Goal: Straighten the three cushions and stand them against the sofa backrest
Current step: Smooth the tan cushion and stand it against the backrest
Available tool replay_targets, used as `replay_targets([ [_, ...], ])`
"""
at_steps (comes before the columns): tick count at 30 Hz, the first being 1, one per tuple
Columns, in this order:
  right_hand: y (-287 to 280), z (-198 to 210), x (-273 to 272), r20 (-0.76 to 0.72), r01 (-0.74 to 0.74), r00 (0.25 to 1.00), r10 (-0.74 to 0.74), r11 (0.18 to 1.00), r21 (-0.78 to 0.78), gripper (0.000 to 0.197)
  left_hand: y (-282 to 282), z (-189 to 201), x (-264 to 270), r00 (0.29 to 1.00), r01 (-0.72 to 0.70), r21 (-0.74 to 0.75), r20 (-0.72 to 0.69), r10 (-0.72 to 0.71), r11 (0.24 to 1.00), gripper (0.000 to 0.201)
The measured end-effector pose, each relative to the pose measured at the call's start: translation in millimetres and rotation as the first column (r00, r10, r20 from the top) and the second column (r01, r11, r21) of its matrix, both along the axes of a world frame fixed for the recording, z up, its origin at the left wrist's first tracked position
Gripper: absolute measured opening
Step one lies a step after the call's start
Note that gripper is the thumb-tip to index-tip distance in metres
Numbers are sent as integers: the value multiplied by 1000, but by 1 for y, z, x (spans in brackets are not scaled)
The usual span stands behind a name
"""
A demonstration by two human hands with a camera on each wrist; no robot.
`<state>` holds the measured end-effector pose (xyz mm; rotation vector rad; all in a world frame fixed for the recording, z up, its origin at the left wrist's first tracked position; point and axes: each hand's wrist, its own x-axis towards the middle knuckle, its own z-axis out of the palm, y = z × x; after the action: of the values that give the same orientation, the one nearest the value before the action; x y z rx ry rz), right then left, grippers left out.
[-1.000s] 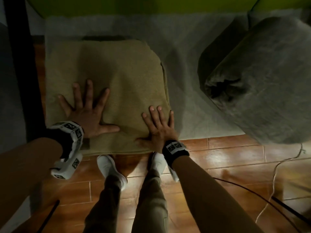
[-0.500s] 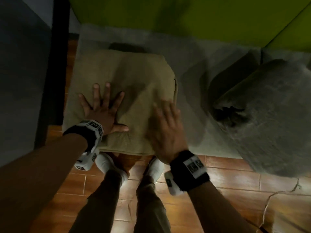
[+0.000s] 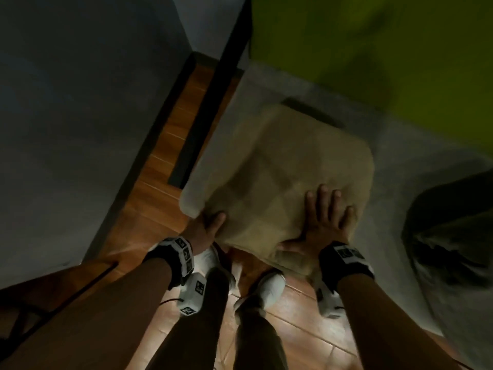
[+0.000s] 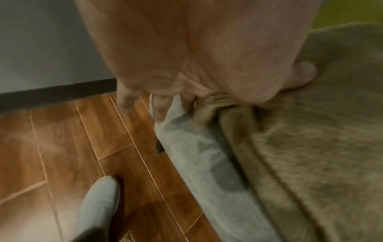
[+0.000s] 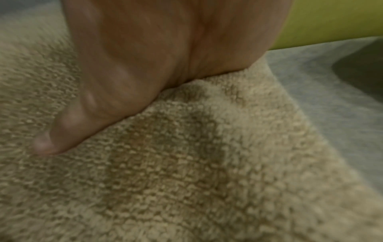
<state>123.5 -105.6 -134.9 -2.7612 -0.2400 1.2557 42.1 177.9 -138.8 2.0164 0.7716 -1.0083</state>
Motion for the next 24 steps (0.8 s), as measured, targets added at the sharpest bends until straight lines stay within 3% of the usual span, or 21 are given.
replay_targets([
  [2,-2,8,-6,13,2,1000,-2,1000,-20,146,17,6,-13,999,-4,-79,-41,1,997,79],
  [4,-4,24,-15,85,0,996,-7,997,76,146,33,11,-14,995,-87,-123,38,92,989,57],
  [6,-13,40,-20,233,51,965,-118,960,276,129,50,18,-6,955,-267,-228,67,288,937,62],
  [7,-17,49,-19,319,133,911,-262,917,376,114,59,14,-4,921,-361,-293,36,387,885,76],
  [8,-25,51,-17,374,271,810,-452,854,444,104,66,13,-1,908,-393,-333,10,420,857,93],
  [10,-36,51,-9,270,634,575,-772,629,450,105,72,18,10,954,-287,-294,1,301,912,118],
  [12,-39,46,-4,16,829,464,-886,440,344,86,72,23,20,976,-201,-247,32,215,948,116],
  [14,-47,39,3,-32,872,366,-930,331,361,55,68,27,30,976,-153,-256,110,186,954,79],
  [16,-57,34,16,86,837,359,-929,361,412,31,61,33,39,961,-65,-226,248,123,972,38],
  [18,-47,61,27,183,792,401,-898,440,424,23,52,43,44,922,-94,-265,340,184,960,12],
  [21,-49,85,38,321,688,397,-860,510,515,16,47,63,57,852,-164,-338,425,305,927,5],
  [24,-58,81,51,358,651,361,-861,507,564,18,42,65,61,813,-280,-385,393,430,880,6],
])
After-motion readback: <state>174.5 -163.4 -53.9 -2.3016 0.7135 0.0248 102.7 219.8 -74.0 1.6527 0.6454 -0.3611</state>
